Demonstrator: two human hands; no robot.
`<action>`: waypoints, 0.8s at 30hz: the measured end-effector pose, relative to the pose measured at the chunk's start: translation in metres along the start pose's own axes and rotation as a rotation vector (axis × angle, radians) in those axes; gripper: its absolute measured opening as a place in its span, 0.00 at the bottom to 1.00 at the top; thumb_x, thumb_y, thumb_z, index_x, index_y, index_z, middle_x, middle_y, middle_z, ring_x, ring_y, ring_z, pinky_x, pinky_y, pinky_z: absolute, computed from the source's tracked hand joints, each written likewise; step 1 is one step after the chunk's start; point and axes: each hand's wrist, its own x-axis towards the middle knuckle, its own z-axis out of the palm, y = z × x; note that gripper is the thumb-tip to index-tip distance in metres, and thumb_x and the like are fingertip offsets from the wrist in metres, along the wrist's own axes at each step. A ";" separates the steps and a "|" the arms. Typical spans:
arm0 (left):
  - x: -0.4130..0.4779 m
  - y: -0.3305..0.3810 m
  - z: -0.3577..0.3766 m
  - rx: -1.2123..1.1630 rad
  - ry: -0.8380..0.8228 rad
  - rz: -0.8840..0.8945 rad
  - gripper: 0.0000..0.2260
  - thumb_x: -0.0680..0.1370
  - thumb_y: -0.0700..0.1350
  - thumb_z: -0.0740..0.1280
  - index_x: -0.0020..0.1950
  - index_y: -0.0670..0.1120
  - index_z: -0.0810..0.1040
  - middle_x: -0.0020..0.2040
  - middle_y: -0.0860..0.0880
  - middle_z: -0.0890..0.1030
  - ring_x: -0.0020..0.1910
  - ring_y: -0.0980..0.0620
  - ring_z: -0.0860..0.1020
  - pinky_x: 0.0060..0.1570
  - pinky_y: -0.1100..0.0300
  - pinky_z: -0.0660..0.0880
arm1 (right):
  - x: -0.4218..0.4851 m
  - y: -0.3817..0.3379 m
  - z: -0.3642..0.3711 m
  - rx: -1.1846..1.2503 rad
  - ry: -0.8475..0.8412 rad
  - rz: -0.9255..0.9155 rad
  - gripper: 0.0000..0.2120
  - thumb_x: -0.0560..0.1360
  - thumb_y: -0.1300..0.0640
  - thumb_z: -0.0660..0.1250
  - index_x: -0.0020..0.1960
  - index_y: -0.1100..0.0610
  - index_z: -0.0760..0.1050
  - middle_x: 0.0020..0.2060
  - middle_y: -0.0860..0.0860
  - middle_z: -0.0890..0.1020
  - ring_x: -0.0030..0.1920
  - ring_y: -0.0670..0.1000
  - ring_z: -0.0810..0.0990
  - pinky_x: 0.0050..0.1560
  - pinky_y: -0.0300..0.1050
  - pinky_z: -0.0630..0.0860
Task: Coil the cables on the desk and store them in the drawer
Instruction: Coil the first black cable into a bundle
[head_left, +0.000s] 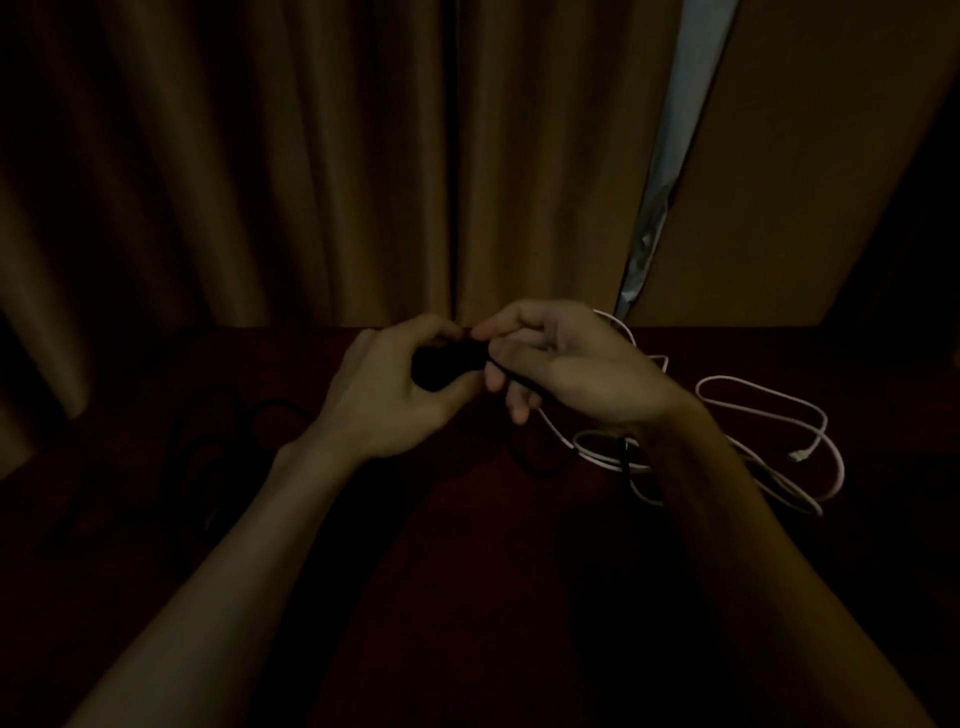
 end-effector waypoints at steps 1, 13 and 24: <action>0.000 0.000 0.000 -0.035 0.037 0.010 0.12 0.74 0.58 0.73 0.57 0.58 0.81 0.48 0.64 0.82 0.49 0.66 0.81 0.49 0.60 0.78 | 0.001 0.000 0.001 0.015 0.007 -0.012 0.06 0.84 0.63 0.61 0.59 0.60 0.74 0.35 0.52 0.83 0.27 0.49 0.79 0.32 0.40 0.72; 0.004 0.016 -0.005 -0.712 0.126 -0.205 0.09 0.78 0.45 0.72 0.58 0.52 0.84 0.52 0.53 0.86 0.44 0.54 0.83 0.37 0.59 0.79 | 0.004 0.009 0.004 0.091 0.057 0.055 0.15 0.81 0.48 0.66 0.47 0.61 0.73 0.26 0.52 0.73 0.23 0.47 0.67 0.26 0.40 0.62; 0.006 0.020 -0.009 -1.134 -0.301 -0.251 0.20 0.78 0.46 0.65 0.63 0.33 0.77 0.48 0.42 0.81 0.36 0.55 0.80 0.28 0.63 0.70 | -0.005 0.008 -0.002 0.167 -0.102 -0.167 0.25 0.82 0.58 0.64 0.78 0.54 0.64 0.50 0.52 0.80 0.43 0.46 0.77 0.42 0.39 0.72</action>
